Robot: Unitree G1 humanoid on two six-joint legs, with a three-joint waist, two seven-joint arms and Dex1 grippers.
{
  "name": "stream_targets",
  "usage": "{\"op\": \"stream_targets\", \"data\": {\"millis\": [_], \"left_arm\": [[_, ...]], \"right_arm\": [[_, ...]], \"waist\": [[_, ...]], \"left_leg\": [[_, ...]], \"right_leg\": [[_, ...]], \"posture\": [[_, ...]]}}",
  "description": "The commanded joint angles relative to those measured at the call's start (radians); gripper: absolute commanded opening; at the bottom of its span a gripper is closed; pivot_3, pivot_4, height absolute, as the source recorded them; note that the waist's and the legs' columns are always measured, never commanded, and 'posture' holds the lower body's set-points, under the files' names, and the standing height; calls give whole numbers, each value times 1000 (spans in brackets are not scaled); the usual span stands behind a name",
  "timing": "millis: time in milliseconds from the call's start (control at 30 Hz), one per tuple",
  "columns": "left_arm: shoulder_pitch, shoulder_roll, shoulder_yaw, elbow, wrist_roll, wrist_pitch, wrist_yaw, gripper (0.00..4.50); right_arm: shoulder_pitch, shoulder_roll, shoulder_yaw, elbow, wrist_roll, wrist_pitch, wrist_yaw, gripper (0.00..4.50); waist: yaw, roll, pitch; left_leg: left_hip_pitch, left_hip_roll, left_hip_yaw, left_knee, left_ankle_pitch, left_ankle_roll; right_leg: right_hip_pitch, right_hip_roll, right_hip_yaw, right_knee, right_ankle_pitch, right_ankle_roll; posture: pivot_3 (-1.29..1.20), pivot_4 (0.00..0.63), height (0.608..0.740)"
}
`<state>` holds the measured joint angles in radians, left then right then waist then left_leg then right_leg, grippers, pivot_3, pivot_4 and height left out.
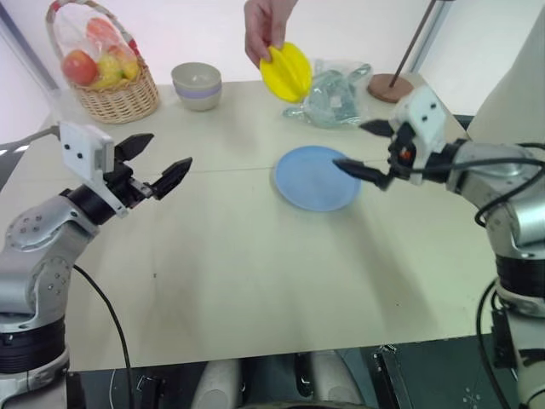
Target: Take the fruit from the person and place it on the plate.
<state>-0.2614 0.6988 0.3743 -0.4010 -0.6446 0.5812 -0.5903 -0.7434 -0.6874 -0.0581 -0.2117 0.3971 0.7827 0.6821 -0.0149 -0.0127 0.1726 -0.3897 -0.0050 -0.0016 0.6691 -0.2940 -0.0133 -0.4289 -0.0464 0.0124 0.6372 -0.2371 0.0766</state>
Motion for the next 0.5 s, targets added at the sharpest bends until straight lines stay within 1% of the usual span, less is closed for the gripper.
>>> {"op": "stream_targets", "data": {"millis": [33,100,267,500], "left_arm": [[-4,37,32,-8,-7,-12,-29,4500],[-10,48,33,3,-8,-13,-38,4500],[-28,63,23,18,-6,-13,-51,4500],[-39,77,27,29,-3,-12,-60,4500]], "right_arm": [[-87,147,-98,-8,45,61,-186,4453],[-110,237,-115,-21,55,81,-265,4453],[-142,376,-89,-37,50,90,-381,4453],[-177,445,-57,32,11,18,-431,4453]], "waist": [[-1,0,0],[0,0,0],[2,0,0],[-2,0,0]], "left_leg": [[0,0,0,0,0,0],[0,0,0,0,0,-1],[-1,-1,0,0,0,-1],[-1,-1,0,0,0,-1]], "right_leg": [[0,0,0,1,0,0],[0,0,0,1,0,0],[-1,-2,0,1,0,0],[-1,-1,0,1,0,0]], "posture": [[0,150,740],[0,150,740],[0,150,740],[0,150,740]]}}
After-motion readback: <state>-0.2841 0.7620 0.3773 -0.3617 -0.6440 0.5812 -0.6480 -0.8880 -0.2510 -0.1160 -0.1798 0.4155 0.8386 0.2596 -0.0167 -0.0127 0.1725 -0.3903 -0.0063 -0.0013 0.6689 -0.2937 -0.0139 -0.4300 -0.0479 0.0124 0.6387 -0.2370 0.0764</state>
